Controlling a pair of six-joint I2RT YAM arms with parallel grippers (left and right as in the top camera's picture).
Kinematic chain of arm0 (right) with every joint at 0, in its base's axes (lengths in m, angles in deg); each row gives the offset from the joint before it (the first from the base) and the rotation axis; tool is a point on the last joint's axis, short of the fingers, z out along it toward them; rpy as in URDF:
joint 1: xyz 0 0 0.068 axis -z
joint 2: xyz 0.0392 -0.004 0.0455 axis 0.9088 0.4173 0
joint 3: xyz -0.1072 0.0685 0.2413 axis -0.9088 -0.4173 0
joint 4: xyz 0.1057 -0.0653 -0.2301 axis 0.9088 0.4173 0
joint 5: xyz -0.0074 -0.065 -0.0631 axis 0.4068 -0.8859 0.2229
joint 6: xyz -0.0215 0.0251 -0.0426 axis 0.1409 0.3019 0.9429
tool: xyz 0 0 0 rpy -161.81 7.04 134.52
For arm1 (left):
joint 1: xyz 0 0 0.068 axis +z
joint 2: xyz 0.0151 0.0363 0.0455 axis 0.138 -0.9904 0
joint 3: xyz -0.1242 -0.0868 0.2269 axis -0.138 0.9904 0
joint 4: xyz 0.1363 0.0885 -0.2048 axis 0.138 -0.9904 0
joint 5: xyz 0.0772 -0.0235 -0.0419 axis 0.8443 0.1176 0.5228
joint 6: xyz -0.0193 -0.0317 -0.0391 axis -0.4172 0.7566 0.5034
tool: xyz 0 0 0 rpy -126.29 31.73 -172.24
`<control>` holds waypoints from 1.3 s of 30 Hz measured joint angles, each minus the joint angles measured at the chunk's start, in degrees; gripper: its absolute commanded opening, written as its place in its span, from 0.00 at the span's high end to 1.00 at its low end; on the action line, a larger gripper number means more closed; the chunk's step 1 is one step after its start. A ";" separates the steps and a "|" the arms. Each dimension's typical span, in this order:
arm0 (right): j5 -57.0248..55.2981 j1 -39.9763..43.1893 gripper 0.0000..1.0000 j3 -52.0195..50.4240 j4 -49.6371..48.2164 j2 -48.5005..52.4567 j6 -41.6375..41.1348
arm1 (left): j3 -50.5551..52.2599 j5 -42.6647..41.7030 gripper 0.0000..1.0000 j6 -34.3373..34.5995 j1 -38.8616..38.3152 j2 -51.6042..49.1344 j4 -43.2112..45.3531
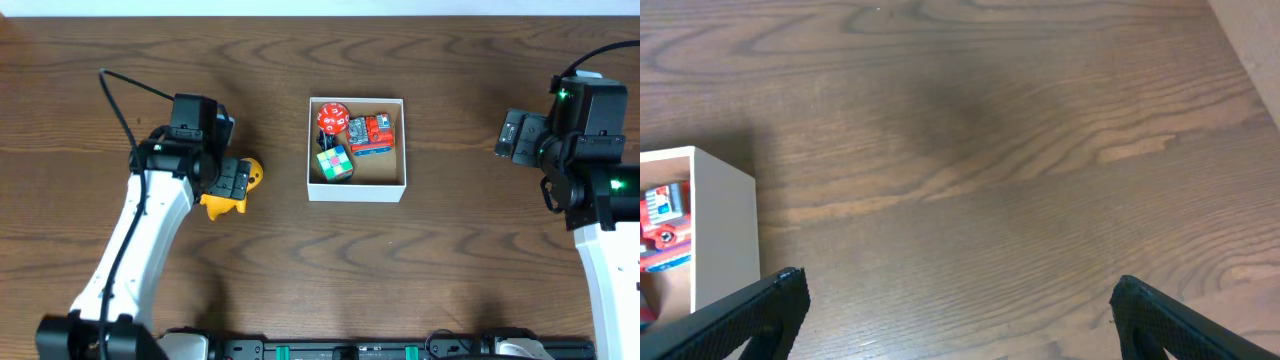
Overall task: Pack container
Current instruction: 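Move the left gripper over the orange toy and grasp it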
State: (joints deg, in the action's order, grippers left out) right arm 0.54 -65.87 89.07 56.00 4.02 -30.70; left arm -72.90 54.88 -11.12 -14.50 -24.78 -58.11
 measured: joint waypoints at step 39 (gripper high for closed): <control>0.00 0.00 0.01 0.00 -0.02 0.00 0.00 | -0.33 -3.50 0.94 -6.67 0.37 -14.45 5.01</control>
State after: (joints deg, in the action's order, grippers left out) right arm 0.54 -65.87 89.07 55.98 4.02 -30.70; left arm -73.23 51.39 -17.79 -14.13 -39.23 -53.10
